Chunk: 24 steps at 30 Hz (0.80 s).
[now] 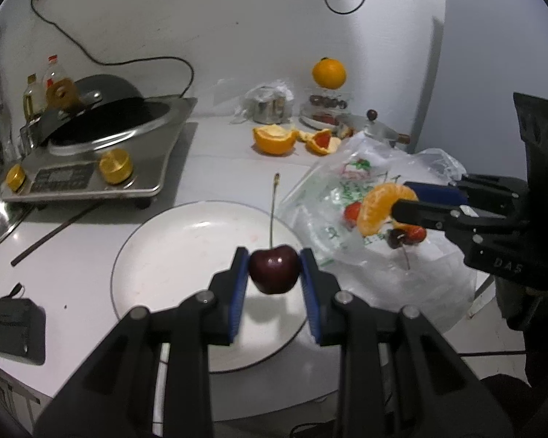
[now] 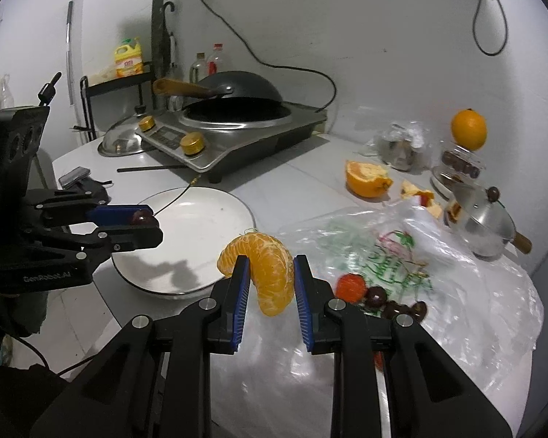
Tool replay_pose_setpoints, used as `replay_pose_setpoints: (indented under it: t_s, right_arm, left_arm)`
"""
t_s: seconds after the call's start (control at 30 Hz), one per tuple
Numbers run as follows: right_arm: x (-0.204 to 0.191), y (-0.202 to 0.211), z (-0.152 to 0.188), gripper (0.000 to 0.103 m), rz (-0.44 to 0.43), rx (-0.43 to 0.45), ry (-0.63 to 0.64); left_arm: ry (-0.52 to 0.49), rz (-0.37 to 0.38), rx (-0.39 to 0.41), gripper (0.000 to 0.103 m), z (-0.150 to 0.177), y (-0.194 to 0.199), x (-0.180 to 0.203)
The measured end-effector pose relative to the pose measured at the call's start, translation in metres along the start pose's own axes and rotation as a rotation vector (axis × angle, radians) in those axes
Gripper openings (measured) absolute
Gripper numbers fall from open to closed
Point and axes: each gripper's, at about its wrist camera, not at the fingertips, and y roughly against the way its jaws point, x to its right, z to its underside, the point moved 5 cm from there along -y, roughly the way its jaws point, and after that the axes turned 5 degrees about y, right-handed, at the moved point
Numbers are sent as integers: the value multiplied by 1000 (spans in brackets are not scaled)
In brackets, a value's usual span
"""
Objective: Organize fruits
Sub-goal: 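Carry the cherry with the left tool while the right tool carries the orange segment to the plate, then lower the cherry onto the plate and open the left tool while the right tool releases the orange segment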
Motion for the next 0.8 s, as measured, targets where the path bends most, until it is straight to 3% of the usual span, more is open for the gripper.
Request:
replay_pose_setpoints:
  t_s: [0.8]
  right_arm:
    - [-64, -73, -14, 22, -133, -87, 66]
  left_arm:
    - [79, -54, -60, 29, 29, -15, -62]
